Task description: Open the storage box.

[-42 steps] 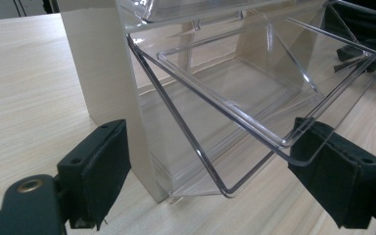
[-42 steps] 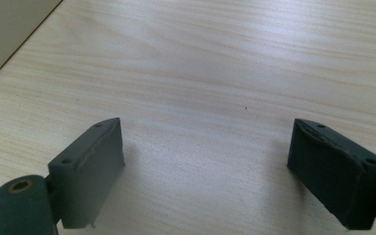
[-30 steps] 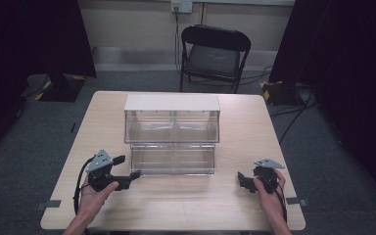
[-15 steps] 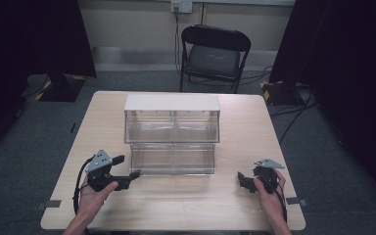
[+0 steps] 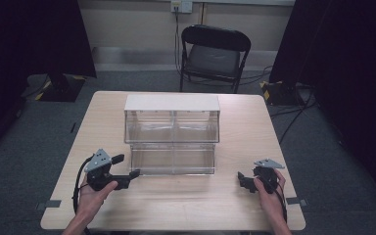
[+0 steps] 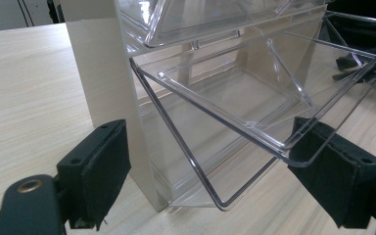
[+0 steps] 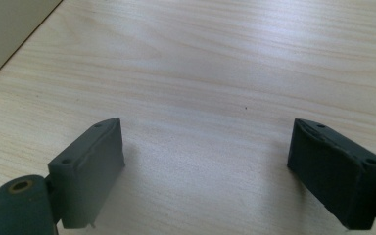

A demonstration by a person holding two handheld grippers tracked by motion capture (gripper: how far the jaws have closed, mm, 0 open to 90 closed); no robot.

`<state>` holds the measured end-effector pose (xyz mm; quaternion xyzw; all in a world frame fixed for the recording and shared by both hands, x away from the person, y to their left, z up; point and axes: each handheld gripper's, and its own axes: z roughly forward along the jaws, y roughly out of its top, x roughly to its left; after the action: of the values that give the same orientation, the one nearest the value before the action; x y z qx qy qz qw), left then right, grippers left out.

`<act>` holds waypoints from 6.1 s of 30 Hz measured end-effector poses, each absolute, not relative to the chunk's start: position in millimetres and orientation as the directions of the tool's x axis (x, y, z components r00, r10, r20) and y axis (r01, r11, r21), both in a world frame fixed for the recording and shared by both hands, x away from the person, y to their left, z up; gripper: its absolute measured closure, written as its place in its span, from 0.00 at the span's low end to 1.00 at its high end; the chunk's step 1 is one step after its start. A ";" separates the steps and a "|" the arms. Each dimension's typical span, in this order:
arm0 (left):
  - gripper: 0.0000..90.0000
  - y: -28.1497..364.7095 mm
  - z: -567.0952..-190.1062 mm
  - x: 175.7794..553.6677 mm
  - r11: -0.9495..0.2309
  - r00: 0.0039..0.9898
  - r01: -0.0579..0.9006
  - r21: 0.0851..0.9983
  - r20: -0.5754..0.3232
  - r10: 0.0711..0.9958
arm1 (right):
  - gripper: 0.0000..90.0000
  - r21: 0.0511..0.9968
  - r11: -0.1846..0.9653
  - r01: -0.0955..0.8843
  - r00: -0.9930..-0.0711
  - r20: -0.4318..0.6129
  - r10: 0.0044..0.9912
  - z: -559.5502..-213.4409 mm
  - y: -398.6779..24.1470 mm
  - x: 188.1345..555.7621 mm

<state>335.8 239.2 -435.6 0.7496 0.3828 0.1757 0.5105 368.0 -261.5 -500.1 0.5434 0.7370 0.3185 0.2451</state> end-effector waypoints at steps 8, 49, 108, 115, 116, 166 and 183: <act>0.17 238.9 -433.1 335.2 -0.191 0.642 0.387 0.902 -0.115 0.758 | 0.14 0.736 0.207 0.645 -0.289 -0.015 0.957 -500.1 -261.5 368.0; 0.17 237.6 -419.7 336.5 -0.204 0.667 0.364 0.909 -0.101 0.738 | 0.14 0.736 0.206 0.645 -0.289 -0.015 0.957 -500.0 -261.5 368.1; 0.17 230.0 -403.5 346.7 -0.165 0.662 0.361 0.918 -0.127 0.739 | 0.14 0.735 0.208 0.645 -0.290 -0.016 0.957 -500.1 -261.1 368.5; 0.17 229.9 -395.6 348.8 -0.169 0.670 0.344 0.923 -0.116 0.733 | 0.14 0.736 0.208 0.645 -0.290 -0.016 0.957 -500.1 -261.1 368.6; 0.17 230.2 -394.4 348.6 -0.170 0.667 0.342 0.924 -0.111 0.737 | 0.14 0.736 0.208 0.645 -0.290 -0.016 0.957 -500.1 -261.1 368.5; 0.20 225.8 -382.9 371.6 -0.161 0.655 0.394 0.905 -0.154 0.739 | 0.14 0.736 0.208 0.645 -0.290 -0.016 0.957 -500.1 -261.1 368.6; 0.20 226.8 -382.4 372.1 -0.150 0.653 0.394 0.907 -0.162 0.740 | 0.14 0.735 0.207 0.645 -0.290 -0.015 0.957 -500.1 -261.1 368.5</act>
<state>372.1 226.8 -382.4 0.7405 0.3828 0.1637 0.5276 368.5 -261.1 -500.1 0.5432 0.7374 0.3183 0.2448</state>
